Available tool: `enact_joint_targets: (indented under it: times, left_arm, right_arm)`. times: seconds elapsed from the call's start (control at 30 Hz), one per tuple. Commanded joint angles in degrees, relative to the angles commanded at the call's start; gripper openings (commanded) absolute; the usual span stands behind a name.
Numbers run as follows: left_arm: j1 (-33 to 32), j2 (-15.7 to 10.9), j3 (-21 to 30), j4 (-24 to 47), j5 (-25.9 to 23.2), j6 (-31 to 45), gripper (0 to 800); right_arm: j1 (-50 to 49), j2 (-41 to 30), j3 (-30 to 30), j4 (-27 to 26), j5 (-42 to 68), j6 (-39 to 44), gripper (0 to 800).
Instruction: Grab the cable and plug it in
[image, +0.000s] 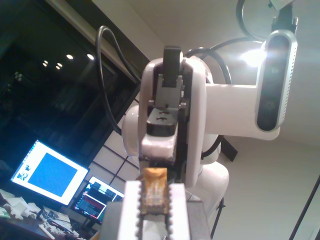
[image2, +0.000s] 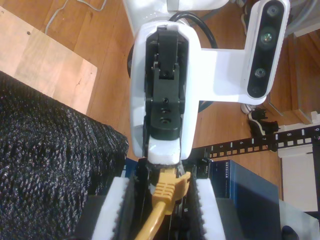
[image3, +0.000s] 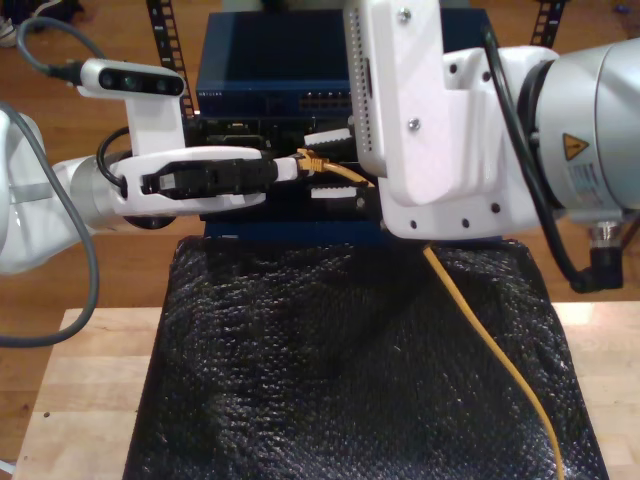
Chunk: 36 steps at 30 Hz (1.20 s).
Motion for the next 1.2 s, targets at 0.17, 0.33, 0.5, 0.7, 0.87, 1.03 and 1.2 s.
enact_joint_targets:
  times: [0.17,0.33,0.5,0.7,0.87,1.03,1.2]
  left_arm:
    - [0.00,0.00,0.00,0.00,0.00,0.00,14]
    - [-0.09,0.00,0.00,0.00,0.00,0.00,16]
    - [-0.09,0.00,0.00,0.00,0.00,0.00,16]
    - [-0.09,0.00,0.00,0.00,0.00,0.00,16]
    - [-0.09,0.00,0.00,0.00,0.09,0.00,16]
    - [-0.09,0.00,0.00,0.00,0.18,0.00,16]
    - [-0.09,0.00,-0.09,0.00,0.79,-0.62,289]
  right_arm:
    - [0.09,0.00,0.00,0.09,-0.09,0.00,255]
    - [0.09,0.00,0.00,0.09,-0.53,0.00,245]
    - [0.09,0.00,0.00,0.09,-0.62,0.00,221]
    - [0.09,0.00,0.18,0.97,-0.62,-0.09,171]
    - [0.09,-0.18,1.14,1.49,-2.37,-0.09,72]
    - [0.18,-0.62,1.58,1.49,-4.04,0.18,13]
    - [0.18,-0.62,1.58,1.49,-4.04,0.26,2]
